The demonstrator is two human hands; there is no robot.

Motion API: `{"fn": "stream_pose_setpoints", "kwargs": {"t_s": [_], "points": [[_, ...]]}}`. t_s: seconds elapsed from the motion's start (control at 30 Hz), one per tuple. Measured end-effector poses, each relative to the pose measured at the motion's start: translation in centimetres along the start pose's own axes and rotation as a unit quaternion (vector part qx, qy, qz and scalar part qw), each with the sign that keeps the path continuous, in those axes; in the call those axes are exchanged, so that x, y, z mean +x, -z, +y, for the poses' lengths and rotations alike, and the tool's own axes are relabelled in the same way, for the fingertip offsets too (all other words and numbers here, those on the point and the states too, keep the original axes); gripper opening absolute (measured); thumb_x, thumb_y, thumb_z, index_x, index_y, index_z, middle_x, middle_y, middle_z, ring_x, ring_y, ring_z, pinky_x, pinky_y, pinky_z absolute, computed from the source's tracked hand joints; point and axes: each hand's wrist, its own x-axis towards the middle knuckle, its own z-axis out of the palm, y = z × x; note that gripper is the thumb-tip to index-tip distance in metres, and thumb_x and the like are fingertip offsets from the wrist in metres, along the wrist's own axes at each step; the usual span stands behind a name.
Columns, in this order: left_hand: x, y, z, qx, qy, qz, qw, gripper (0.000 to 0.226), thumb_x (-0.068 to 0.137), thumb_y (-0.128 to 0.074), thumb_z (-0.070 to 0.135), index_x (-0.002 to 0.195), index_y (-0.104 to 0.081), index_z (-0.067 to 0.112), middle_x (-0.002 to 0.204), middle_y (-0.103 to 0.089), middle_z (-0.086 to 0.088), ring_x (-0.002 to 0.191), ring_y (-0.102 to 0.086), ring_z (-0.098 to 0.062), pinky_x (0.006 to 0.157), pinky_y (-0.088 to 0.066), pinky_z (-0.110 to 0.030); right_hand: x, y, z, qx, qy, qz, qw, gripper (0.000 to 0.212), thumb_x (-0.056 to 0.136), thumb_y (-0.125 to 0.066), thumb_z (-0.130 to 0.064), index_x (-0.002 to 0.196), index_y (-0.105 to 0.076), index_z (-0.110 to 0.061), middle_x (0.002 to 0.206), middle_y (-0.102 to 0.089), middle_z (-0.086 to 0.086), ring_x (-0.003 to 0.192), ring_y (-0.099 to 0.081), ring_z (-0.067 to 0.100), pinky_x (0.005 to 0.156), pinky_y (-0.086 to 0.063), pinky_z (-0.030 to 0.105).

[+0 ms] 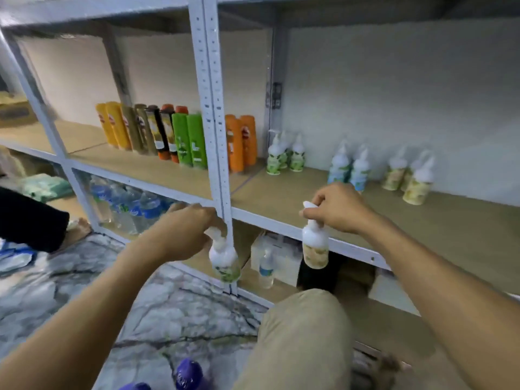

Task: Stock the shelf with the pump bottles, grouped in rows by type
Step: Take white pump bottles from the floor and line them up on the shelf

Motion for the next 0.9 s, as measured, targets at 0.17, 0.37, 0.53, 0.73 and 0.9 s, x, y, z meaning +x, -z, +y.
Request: {"fn": "stream_pose_setpoints", "kwargs": {"t_s": [0.17,0.37,0.53,0.73,0.9], "points": [[8.7,4.1,4.6,0.020,-0.093,0.045,0.994,0.037,0.092,-0.066,0.019,0.115,-0.063,0.048,0.120,-0.059,0.020,0.125,-0.046,-0.013,0.115,-0.024,-0.052,0.6,6.6,4.7,0.044,-0.088,0.053,0.994,0.042,0.080,-0.075,-0.047,0.057,-0.074,-0.012,0.041,-0.055,-0.007,0.046,-0.048,0.006,0.046,-0.032,0.023],[18.0,5.9,11.0,0.025,-0.168,0.032,0.985,0.043,0.091,-0.056,0.009,0.112,-0.062,0.047,0.124,-0.062,0.012,0.125,-0.045,-0.021,0.111,-0.022,-0.055,2.2,9.1,10.5,0.101,-0.201,0.102,0.969,0.036,0.077,-0.078,-0.043,0.060,-0.075,-0.012,0.056,-0.069,-0.009,0.064,-0.062,0.011,0.054,-0.041,0.025],[23.4,5.7,16.2,0.046,-0.203,0.023,0.978,0.044,0.092,-0.055,0.009,0.118,-0.062,0.044,0.120,-0.063,0.006,0.123,-0.045,-0.024,0.114,-0.019,-0.056,3.9,9.7,14.5,0.138,-0.272,0.122,0.944,0.036,0.072,-0.082,-0.049,0.069,-0.070,-0.015,0.056,-0.070,-0.009,0.077,-0.067,0.010,0.084,-0.053,0.038],[28.6,6.3,20.4,0.043,-0.237,0.025,0.970,0.043,0.092,-0.055,0.007,0.114,-0.064,0.042,0.116,-0.062,0.008,0.125,-0.040,-0.020,0.119,-0.006,-0.064,5.7,11.0,18.4,0.158,-0.307,0.148,0.927,0.031,0.071,-0.081,-0.040,0.076,-0.073,-0.011,0.057,-0.070,-0.008,0.072,-0.067,0.007,0.081,-0.057,0.036],[32.3,5.6,23.0,0.041,-0.248,0.011,0.968,0.052,0.088,-0.058,0.003,0.118,-0.063,0.045,0.118,-0.062,0.006,0.124,-0.042,-0.020,0.120,-0.005,-0.062,6.9,11.4,20.7,0.183,-0.316,0.150,0.919,0.026,0.073,-0.079,-0.038,0.073,-0.075,-0.012,0.059,-0.072,-0.006,0.070,-0.069,0.006,0.078,-0.058,0.032]]}}
